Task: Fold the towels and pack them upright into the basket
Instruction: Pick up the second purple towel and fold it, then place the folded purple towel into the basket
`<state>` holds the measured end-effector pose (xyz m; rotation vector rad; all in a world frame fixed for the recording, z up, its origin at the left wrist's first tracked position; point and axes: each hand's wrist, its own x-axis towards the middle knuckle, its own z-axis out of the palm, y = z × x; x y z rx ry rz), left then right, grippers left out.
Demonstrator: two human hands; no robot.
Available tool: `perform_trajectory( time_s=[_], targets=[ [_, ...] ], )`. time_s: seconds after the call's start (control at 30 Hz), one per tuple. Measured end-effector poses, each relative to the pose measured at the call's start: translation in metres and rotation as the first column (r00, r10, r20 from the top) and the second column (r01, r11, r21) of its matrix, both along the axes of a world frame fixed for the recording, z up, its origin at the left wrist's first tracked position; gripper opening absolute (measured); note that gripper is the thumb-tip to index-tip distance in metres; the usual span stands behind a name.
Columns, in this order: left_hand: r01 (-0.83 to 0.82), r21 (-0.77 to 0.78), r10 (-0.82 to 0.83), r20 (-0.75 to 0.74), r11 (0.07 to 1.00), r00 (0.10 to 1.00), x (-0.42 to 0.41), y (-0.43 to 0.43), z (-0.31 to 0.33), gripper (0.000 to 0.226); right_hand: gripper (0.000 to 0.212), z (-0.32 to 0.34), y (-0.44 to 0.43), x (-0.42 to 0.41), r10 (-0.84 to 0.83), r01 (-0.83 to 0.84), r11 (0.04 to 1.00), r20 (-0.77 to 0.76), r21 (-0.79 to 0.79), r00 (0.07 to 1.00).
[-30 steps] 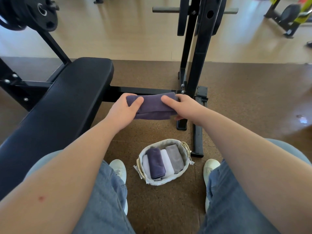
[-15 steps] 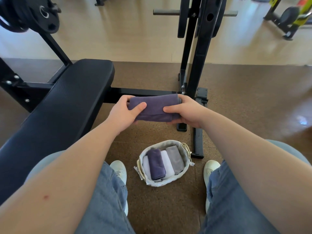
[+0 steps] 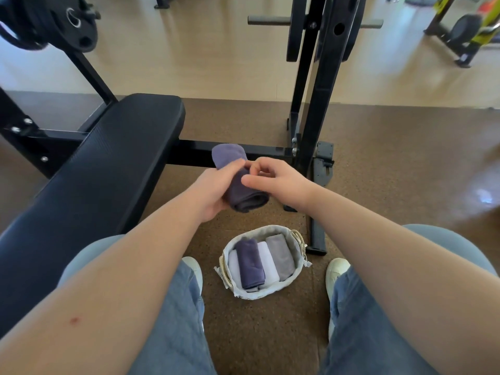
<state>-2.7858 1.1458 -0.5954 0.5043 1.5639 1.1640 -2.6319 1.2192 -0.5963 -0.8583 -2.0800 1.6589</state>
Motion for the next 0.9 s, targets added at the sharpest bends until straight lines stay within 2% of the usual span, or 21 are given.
perform_trajectory(
  time_s=[0.07,0.1,0.17,0.23,0.27,0.4,0.5,0.6,0.77,0.9],
  targets=[
    [-0.032,-0.009,0.031,-0.025,0.999,0.999,0.002,0.001,-0.004,0.037,0.014,-0.001,0.002,-0.002,-0.16,0.151,0.983,-0.081,-0.105,0.984],
    [-0.032,-0.022,0.031,-0.025,0.999,0.999,0.003,0.002,-0.006,0.035,0.014,-0.002,0.004,-0.002,-0.236,0.228,0.968,-0.074,-0.103,0.969],
    [-0.025,-0.036,0.027,0.05,0.999,0.998,0.008,0.005,-0.008,0.033,0.03,-0.004,0.009,-0.001,-0.298,0.295,0.948,-0.012,-0.116,0.954],
    [-0.041,-0.034,0.046,0.151,0.999,0.987,0.012,0.01,-0.008,0.031,0.047,-0.005,0.013,0.001,-0.274,0.28,0.943,0.054,-0.18,0.96],
    [-0.051,-0.033,0.056,0.186,0.998,0.981,0.015,0.012,-0.009,0.03,0.047,-0.006,0.015,0.002,-0.255,0.266,0.946,0.082,-0.186,0.964],
    [-0.086,-0.031,0.091,0.302,0.996,0.949,0.025,0.02,-0.02,0.03,0.027,-0.018,0.025,0.004,-0.219,0.249,0.945,0.155,-0.215,0.963],
    [-0.096,-0.041,0.105,0.355,0.995,0.929,0.03,0.024,-0.034,0.031,0.029,-0.028,0.031,0.007,-0.206,0.263,0.932,0.234,-0.25,0.95],
    [-0.102,-0.071,0.121,0.373,0.992,0.92,0.036,0.029,-0.051,0.036,0.028,-0.041,0.035,0.013,-0.18,0.267,0.902,0.267,-0.338,0.947],
    [-0.129,-0.132,0.172,0.409,0.983,0.896,0.035,0.033,-0.091,0.032,0.033,-0.074,0.04,0.021,-0.097,0.242,0.903,0.381,-0.355,0.92],
    [-0.09,-0.202,0.167,0.407,0.975,0.898,0.035,0.041,-0.133,0.042,0.021,-0.112,0.037,0.027,-0.102,0.277,0.861,0.389,-0.426,0.916]
  ],
)
